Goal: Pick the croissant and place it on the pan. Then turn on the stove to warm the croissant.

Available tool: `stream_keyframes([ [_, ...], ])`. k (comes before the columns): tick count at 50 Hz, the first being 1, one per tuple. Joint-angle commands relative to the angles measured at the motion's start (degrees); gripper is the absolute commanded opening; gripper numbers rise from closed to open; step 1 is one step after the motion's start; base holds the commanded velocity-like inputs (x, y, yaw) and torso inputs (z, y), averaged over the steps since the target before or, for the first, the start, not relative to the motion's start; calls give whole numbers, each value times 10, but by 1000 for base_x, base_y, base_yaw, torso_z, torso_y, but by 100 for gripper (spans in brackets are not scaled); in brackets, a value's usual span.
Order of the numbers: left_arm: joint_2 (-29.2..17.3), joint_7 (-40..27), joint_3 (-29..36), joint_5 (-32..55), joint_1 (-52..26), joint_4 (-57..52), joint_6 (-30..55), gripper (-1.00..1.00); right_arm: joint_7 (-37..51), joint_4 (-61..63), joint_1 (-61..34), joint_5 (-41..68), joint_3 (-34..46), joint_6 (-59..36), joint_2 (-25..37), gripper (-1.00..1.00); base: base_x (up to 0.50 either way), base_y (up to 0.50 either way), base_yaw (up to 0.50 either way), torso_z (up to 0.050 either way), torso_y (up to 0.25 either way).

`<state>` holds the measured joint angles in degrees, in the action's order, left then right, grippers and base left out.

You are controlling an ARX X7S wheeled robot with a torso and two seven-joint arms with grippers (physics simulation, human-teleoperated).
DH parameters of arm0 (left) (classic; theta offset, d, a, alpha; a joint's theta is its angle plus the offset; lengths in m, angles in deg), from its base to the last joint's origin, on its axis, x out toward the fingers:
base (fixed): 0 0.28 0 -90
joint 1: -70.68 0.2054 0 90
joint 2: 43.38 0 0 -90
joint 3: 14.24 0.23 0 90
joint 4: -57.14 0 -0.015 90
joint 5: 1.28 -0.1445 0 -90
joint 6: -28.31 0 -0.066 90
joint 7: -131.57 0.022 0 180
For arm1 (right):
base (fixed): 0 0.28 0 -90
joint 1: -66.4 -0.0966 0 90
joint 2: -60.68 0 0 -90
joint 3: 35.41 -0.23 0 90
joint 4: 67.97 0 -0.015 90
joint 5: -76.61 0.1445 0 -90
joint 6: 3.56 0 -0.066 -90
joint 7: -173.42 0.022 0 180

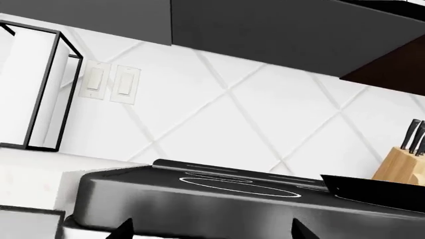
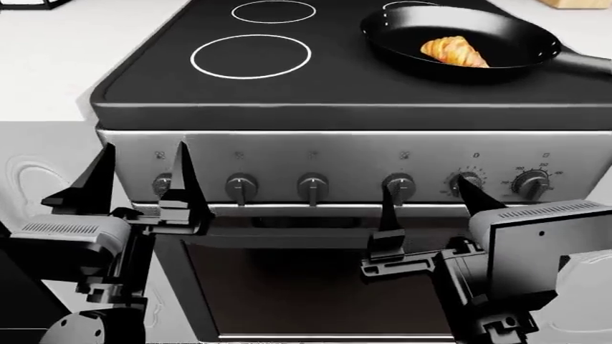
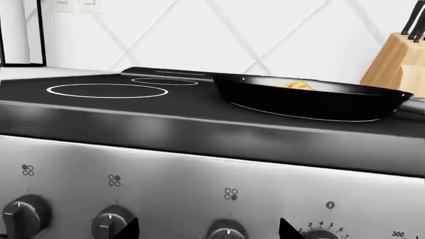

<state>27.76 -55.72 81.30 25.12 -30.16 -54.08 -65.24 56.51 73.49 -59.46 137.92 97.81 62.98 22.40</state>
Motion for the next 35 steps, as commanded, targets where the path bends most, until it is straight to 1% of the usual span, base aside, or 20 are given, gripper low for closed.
stream_keyframes([
  [1,0,0,2,1,-2,6,-2,100,10,-1,-6,24,-3,-4,-3,100,0,0,0,-50,0],
  [18,-3,-1,5,4,-2,6,-4,100,-5,-14,21,-4,-15,38,-2,100,0,0,0,-50,0],
  [31,-4,-4,6,3,-2,7,-6,100,10,-9,17,-4,-18,32,2,100,0,0,0,-50,0],
  [35,-3,-6,5,4,-4,8,-6,100,13,-10,16,-3,-16,27,2,100,0,0,0,-7,0],
])
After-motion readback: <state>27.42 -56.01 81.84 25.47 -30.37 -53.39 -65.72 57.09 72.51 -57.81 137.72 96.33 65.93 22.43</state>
